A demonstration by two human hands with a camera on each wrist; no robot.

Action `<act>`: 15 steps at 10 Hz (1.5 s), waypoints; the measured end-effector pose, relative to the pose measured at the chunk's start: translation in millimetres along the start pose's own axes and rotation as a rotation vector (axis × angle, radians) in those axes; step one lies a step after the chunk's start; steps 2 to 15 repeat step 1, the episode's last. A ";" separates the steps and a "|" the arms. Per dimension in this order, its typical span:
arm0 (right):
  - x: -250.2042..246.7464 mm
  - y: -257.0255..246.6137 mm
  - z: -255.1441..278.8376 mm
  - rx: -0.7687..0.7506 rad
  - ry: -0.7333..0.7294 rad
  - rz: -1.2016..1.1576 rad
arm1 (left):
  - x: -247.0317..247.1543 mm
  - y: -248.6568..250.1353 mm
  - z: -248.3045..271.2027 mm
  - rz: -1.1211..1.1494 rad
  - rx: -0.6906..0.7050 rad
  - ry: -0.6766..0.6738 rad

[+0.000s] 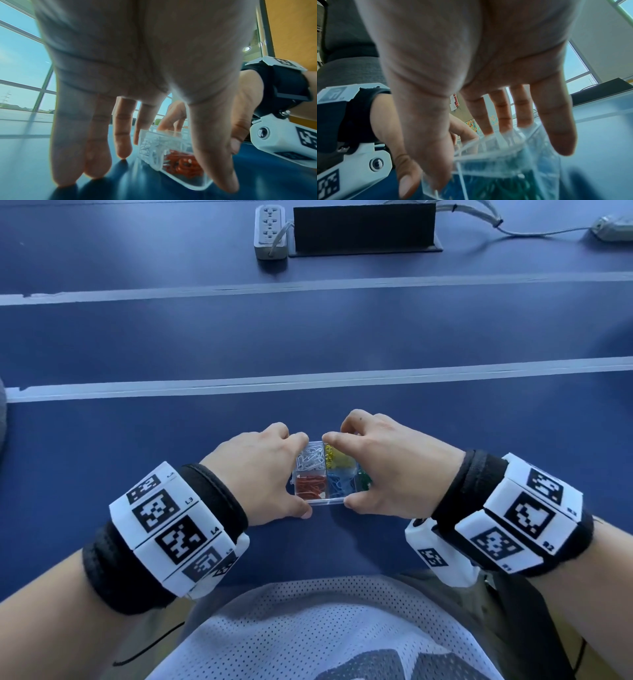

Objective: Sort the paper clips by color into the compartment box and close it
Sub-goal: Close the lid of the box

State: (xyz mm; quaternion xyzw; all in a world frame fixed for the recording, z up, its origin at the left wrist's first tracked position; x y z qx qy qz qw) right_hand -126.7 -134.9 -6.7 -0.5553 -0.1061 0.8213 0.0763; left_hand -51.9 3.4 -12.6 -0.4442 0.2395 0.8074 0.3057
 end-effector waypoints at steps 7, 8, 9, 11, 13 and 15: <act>-6.3 8.3 15.9 0.068 0.035 -0.111 | 1.2 -7.6 8.2 0.072 -0.033 0.010; -6.3 8.3 15.9 0.068 0.035 -0.111 | 1.2 -7.6 8.2 0.072 -0.033 0.010; -6.3 8.3 15.9 0.068 0.035 -0.111 | 1.2 -7.6 8.2 0.072 -0.033 0.010; -6.3 8.3 15.9 0.068 0.035 -0.111 | 1.2 -7.6 8.2 0.072 -0.033 0.010; -6.3 8.3 15.9 0.068 0.035 -0.111 | 1.2 -7.6 8.2 0.072 -0.033 0.010; -6.3 8.3 15.9 0.068 0.035 -0.111 | 1.2 -7.6 8.2 0.072 -0.033 0.010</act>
Point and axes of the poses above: each hand's wrist, its own z-axis away from the middle knuckle, its own x-axis out of the palm, y = z × x, the point moved 2 cm from there along -z, towards the middle knuckle
